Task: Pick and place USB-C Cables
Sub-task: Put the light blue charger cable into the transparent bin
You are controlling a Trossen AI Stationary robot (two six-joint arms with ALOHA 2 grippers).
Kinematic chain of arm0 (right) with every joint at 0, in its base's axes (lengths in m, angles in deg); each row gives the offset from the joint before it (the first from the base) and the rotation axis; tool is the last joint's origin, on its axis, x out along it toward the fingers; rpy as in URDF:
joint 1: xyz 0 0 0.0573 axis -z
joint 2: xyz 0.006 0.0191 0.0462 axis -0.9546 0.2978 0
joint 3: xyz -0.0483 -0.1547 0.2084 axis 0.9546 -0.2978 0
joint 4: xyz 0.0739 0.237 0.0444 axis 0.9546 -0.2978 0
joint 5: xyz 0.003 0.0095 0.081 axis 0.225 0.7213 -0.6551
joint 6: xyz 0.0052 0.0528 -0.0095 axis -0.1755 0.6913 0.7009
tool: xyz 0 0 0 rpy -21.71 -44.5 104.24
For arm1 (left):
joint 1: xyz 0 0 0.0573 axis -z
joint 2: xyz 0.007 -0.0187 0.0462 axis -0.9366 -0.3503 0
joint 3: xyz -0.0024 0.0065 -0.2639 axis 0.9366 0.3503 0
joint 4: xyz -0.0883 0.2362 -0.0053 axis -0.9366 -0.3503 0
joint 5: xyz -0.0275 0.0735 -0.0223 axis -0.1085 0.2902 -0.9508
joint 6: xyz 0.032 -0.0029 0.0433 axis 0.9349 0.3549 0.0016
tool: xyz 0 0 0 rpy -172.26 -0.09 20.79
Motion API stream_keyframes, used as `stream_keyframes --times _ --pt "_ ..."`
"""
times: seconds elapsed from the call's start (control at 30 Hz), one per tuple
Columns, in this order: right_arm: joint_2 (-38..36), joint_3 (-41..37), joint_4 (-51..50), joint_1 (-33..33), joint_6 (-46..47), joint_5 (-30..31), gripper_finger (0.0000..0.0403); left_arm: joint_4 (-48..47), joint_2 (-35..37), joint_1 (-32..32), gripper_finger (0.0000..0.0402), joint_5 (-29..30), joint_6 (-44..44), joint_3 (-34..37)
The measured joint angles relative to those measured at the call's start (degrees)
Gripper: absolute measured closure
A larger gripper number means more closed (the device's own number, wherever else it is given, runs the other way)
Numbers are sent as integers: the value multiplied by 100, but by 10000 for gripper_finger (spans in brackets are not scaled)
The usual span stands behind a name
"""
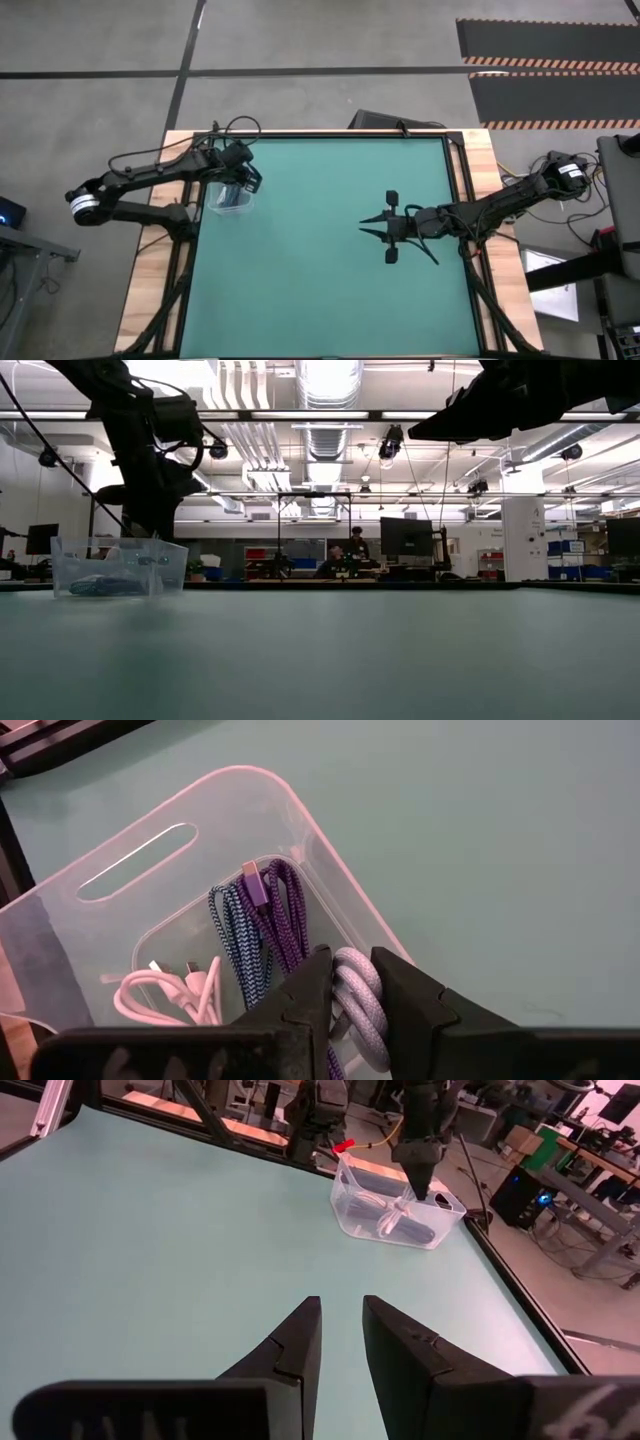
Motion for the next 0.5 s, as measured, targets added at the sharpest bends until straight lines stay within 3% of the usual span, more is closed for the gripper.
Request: stream_keyframes --times 0.5 --pt "0 0 0 -2 2 -1 335 -2 0 -1 335 -16 28 0"
